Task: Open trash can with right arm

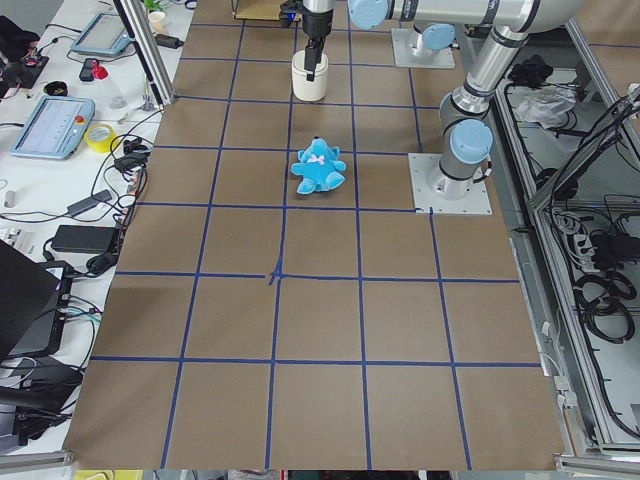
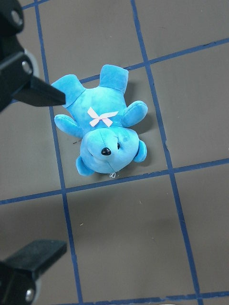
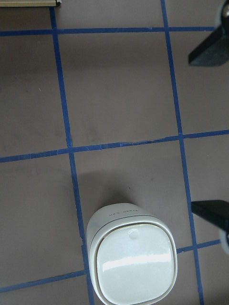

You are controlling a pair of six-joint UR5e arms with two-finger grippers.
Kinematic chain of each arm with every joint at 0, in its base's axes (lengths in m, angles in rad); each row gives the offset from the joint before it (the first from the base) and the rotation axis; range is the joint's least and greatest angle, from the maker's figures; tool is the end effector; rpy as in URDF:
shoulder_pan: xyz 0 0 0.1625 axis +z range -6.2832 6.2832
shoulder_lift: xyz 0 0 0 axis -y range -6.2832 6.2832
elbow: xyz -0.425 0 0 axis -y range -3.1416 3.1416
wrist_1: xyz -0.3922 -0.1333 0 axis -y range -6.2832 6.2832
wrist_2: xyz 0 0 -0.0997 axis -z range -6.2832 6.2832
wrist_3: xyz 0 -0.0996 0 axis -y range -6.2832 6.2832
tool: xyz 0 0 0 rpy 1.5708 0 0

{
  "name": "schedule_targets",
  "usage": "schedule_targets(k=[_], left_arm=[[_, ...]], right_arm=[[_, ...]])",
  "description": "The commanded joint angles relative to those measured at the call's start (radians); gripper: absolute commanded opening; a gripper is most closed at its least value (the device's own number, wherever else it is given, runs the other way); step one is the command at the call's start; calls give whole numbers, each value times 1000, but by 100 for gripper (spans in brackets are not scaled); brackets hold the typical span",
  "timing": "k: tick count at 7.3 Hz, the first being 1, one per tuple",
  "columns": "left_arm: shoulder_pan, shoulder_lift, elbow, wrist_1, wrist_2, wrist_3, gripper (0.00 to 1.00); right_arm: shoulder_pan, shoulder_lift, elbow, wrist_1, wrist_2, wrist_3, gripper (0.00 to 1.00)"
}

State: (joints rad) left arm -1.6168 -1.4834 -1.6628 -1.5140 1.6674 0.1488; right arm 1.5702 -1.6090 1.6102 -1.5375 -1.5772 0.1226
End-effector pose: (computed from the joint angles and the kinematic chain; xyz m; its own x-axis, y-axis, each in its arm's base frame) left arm -0.1447 -0.4537 0.4903 -0.9767 0.1882 -0.1030 0.1929 0.9805 -0.0373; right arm 0.1324 -0.4723 0.4837 -0.9924 0.1226 0.0106 0.1229 0.9919 0.0334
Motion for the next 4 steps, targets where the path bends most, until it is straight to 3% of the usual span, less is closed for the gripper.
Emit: schedule_targets(k=[1, 4], left_arm=[[0, 0, 0, 0, 0, 0, 100], [0, 0, 0, 0, 0, 0, 100]], right_arm=[[1, 0, 4, 0, 2, 2, 100], [1, 0, 4, 5, 2, 6, 100]])
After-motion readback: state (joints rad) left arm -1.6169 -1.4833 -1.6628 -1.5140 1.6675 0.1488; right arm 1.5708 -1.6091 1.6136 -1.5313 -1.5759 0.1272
